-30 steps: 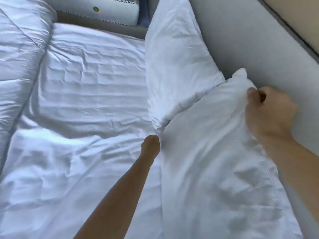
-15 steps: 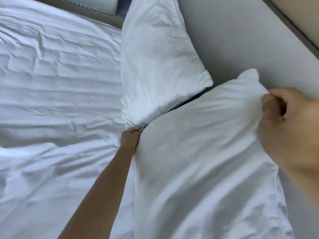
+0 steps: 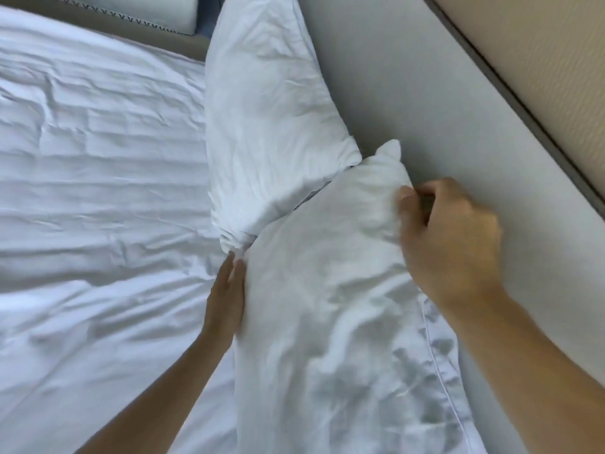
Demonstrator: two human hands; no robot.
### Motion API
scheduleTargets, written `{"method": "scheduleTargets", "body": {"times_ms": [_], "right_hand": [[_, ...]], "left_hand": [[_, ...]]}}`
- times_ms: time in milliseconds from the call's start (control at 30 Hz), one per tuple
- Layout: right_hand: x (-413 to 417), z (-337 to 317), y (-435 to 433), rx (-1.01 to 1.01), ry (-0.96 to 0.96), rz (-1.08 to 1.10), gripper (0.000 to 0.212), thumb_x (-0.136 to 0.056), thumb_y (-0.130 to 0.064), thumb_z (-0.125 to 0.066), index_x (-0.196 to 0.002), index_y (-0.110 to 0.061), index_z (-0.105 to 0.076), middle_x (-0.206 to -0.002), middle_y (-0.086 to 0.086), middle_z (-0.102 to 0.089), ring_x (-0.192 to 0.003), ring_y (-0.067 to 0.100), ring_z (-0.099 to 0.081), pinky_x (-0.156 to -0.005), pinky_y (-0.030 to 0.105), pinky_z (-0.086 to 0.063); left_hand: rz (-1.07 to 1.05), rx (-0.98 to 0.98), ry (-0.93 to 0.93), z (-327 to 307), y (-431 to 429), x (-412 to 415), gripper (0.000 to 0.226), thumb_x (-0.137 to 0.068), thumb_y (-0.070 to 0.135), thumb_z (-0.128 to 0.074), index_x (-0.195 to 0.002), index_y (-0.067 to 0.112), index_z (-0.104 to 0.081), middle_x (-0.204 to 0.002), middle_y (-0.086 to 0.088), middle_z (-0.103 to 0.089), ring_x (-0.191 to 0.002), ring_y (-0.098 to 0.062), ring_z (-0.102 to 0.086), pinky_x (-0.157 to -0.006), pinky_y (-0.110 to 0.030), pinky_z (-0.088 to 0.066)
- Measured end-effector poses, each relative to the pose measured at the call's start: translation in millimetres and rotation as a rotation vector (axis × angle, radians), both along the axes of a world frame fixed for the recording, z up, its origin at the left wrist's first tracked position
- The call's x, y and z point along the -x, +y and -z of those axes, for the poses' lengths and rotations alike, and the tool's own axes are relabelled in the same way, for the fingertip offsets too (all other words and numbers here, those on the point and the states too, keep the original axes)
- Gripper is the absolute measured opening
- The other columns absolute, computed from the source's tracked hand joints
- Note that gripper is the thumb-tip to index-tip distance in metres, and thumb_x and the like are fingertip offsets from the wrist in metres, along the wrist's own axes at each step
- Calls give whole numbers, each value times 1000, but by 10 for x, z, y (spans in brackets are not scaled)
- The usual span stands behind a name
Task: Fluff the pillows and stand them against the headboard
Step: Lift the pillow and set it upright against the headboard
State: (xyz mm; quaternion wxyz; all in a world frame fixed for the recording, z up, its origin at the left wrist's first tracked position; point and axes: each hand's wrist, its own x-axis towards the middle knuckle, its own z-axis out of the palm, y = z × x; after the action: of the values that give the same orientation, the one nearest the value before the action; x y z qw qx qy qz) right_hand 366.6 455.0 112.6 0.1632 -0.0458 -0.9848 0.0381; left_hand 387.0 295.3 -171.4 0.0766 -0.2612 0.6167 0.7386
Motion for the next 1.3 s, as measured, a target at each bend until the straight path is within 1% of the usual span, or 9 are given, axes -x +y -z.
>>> {"method": "scheduleTargets", "body": {"times_ms": [233, 300, 400, 600, 767, 967, 1133, 1233, 1300], "right_hand": [[-905, 275, 16, 32, -477, 211, 51, -101, -54, -31, -110, -9, -52, -112, 22, -64, -103, 43, -60, -82, 41, -46], [-986, 130, 104, 35, -380, 215, 44, -104, -43, -31, -105, -7, -56, -104, 23, -64, -94, 45, -62, -79, 43, -51], [-1075, -104, 241, -35, -128, 153, 37, -106, -32, -33, -99, -4, -57, -99, 26, -66, -95, 47, -59, -73, 39, -37], [-1898, 108, 452, -89, -546, 101, 47, -100, -51, -41, -94, -7, -59, -88, 16, -60, -86, 37, -55, -70, 35, -37], [-2202, -223, 645, -101, -107, 33, 26, -102, -18, -43, -103, 2, -60, -101, 27, -66, -97, 45, -61, -71, 38, -34], [-3041, -163, 788, -178, -523, -56, 35, -100, -36, -49, -101, -3, -60, -108, 24, -63, -106, 43, -59, -78, 39, -44], [-3397, -408, 1046, -45, -112, -82, 28, -102, -24, -46, -93, 1, -56, -93, 27, -65, -86, 44, -61, -64, 36, -32], [-3719, -390, 1124, -146, -481, -44, 48, -97, -47, -53, -78, -3, -49, -83, 18, -58, -84, 37, -54, -70, 36, -36], [-3945, -313, 1166, -155, -557, -27, 39, -97, -40, -57, -87, -2, -57, -93, 21, -62, -91, 39, -57, -74, 37, -40]], "left_hand": [[168, -52, 77, -315, 466, -1040, 67, -77, 87, -37, -136, 74, -6, -162, 25, -6, -149, -1, -7, -123, -45, -16], [224, 28, 54, -365, 547, -1334, 74, -77, 88, -32, -141, 68, -2, -162, 24, -2, -148, 5, 1, -124, -44, -10], [342, 130, 47, -379, 682, -1916, 70, -77, 89, -24, -139, 70, 4, -162, 24, 3, -145, 7, 8, -124, -41, -5], [363, 136, -7, -436, 957, -3096, 74, -71, 95, -17, -139, 71, 1, -160, 29, 8, -147, 2, 11, -124, -44, -5], [317, 158, 6, -537, 1219, -3782, 62, -79, 87, -22, -135, 74, 2, -162, 24, 5, -144, 7, 7, -123, -40, -5], [305, 193, -21, -749, 1470, -4458, 54, -97, 65, -26, -142, 66, 3, -162, 22, 4, -150, -4, 4, -124, -41, -4], [394, 164, -1, -793, 1491, -4841, 51, -102, 55, -27, -145, 60, -1, -154, 31, 1, -148, 2, 7, -123, -36, -1], [394, 149, -36, -779, 1507, -5040, 52, -100, 59, -28, -145, 63, -4, -161, 26, 3, -143, 10, 5, -123, -37, -5], [377, 123, -69, -763, 1528, -5127, 53, -101, 57, -28, -149, 57, -5, -162, 26, -1, -146, 7, 3, -122, -34, -7]]}}
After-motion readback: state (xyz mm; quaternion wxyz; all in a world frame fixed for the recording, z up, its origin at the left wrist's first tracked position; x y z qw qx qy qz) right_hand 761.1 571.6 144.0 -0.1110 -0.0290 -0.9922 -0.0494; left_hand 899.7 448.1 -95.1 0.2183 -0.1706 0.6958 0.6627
